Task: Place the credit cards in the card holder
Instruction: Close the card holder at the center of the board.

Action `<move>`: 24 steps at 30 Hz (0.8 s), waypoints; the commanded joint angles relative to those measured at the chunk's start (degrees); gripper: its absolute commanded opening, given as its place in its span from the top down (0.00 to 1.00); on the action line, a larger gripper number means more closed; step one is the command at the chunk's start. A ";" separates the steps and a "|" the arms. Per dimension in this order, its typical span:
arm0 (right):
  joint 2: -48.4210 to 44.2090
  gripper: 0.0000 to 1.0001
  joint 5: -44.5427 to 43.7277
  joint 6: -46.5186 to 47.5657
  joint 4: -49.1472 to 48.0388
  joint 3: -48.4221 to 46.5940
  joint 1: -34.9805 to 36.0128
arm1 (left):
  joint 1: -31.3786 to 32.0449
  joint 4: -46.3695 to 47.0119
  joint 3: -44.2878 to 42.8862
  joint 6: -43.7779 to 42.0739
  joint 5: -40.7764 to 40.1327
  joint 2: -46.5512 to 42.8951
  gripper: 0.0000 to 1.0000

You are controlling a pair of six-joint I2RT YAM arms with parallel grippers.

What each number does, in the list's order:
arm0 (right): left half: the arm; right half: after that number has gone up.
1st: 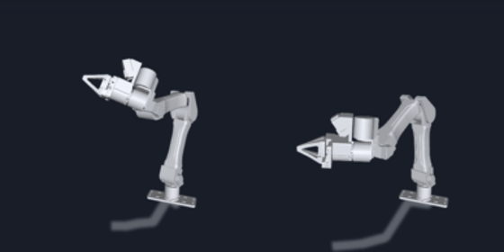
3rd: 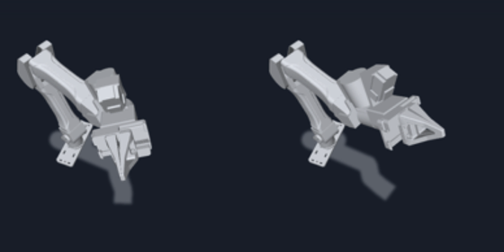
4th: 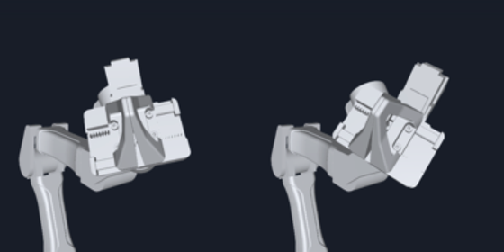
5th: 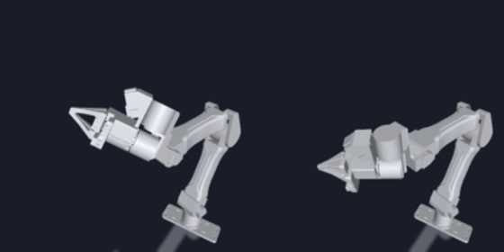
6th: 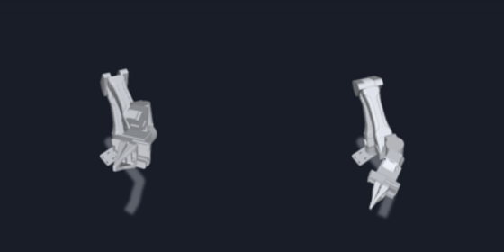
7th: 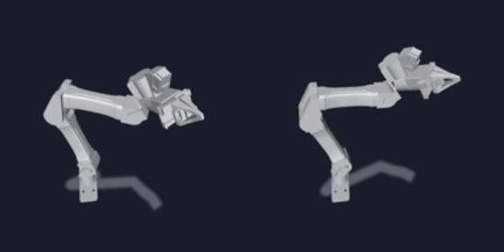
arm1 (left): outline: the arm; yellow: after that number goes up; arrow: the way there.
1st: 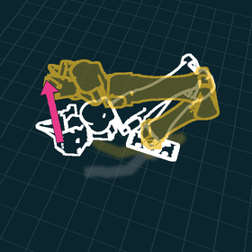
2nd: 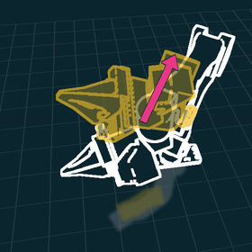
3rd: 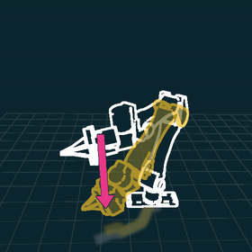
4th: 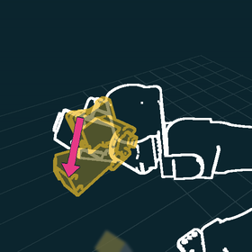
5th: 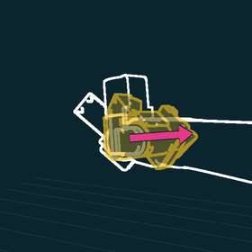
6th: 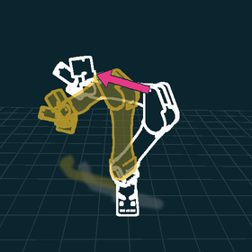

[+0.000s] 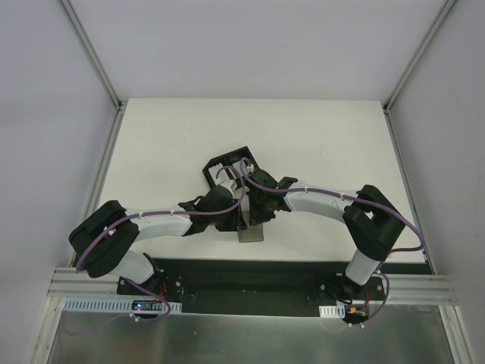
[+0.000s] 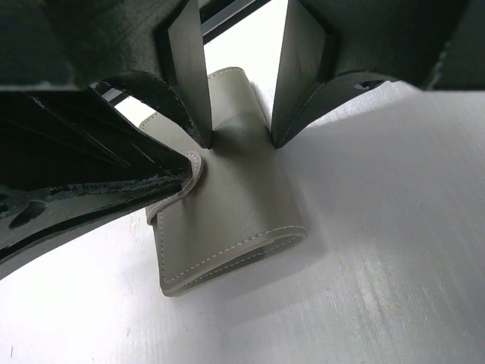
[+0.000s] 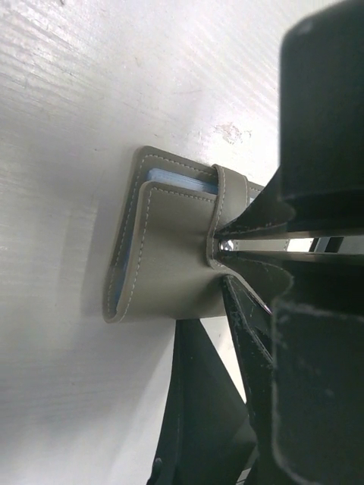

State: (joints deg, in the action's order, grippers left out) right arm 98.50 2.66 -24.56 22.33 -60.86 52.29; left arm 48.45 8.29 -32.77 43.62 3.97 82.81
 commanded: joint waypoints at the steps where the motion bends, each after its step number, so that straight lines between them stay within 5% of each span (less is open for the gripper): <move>1: 5.65 0.94 -6.78 -1.72 5.88 1.80 1.76 | 0.51 -5.75 1.84 -1.69 -2.56 1.31 0.63; 24: 10.67 0.96 -9.16 -6.12 1.94 9.18 5.10 | 0.51 -4.43 3.42 -0.81 -2.65 0.34 0.63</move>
State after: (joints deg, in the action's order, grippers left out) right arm 100.07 -3.25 -30.85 23.22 -60.55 54.89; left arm 48.45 9.61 -31.77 44.10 3.95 82.37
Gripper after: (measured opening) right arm 0.070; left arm 0.370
